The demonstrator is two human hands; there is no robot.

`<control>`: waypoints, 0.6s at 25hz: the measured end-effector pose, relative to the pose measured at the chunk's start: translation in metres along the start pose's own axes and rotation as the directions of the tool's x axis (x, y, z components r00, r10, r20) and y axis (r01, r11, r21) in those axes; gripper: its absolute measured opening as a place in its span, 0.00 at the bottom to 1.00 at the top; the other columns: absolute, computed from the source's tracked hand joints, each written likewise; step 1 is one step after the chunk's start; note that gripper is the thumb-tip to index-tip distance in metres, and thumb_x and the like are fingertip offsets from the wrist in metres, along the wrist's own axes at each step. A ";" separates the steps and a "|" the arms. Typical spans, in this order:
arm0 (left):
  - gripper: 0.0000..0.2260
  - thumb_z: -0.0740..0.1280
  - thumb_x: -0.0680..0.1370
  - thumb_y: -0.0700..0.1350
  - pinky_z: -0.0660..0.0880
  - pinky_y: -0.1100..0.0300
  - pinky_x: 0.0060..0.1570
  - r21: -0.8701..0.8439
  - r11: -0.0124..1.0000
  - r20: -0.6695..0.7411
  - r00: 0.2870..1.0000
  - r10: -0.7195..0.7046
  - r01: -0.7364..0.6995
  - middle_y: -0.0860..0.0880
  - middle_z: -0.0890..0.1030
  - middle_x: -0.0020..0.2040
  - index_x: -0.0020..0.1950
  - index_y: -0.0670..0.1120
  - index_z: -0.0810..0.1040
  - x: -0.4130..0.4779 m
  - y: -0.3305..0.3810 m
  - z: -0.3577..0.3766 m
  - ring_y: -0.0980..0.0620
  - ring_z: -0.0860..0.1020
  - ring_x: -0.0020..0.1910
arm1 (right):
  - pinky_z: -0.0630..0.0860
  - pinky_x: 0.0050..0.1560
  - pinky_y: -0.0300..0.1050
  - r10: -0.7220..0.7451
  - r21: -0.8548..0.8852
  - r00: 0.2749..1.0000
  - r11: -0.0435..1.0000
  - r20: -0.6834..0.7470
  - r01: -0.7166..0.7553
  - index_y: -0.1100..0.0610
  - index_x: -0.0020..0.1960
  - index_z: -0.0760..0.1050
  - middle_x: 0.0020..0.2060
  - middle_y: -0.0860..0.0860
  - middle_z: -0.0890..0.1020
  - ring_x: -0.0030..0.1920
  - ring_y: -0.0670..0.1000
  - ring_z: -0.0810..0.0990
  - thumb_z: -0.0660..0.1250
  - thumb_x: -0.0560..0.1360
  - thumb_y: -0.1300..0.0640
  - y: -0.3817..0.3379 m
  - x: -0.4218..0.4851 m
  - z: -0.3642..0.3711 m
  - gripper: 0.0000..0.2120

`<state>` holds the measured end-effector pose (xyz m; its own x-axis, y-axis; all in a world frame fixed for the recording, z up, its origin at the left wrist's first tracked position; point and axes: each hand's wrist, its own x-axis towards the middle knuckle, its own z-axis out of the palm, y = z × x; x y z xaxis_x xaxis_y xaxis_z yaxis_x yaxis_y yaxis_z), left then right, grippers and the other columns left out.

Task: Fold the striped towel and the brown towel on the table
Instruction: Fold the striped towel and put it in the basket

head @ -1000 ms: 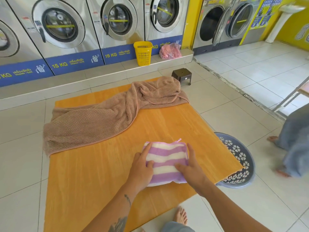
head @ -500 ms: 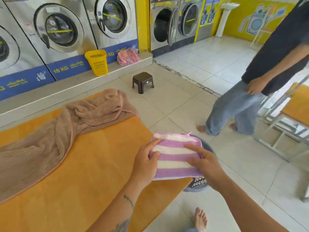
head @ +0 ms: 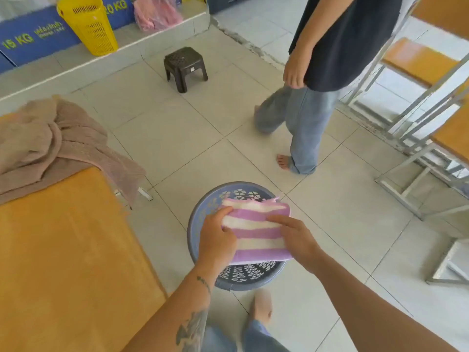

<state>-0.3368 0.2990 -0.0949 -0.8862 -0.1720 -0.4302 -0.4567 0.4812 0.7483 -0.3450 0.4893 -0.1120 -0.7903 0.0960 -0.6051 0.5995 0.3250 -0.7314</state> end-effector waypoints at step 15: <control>0.33 0.59 0.77 0.34 0.65 0.64 0.58 0.414 0.879 0.279 0.886 -0.369 0.236 0.48 0.57 0.78 0.80 0.55 0.58 0.245 -0.302 0.200 0.46 0.60 0.76 | 0.76 0.54 0.48 0.227 -0.367 0.951 0.920 0.211 -0.138 0.52 0.67 0.72 0.57 0.56 0.80 0.55 0.59 0.79 0.57 0.72 0.67 0.270 0.306 0.164 0.26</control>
<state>-0.4003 0.2838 -0.5275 -0.5948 -0.0902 -0.7988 -0.5783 0.7382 0.3472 -0.4047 0.4520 -0.5461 -0.5886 -0.0334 -0.8077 0.6143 0.6311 -0.4737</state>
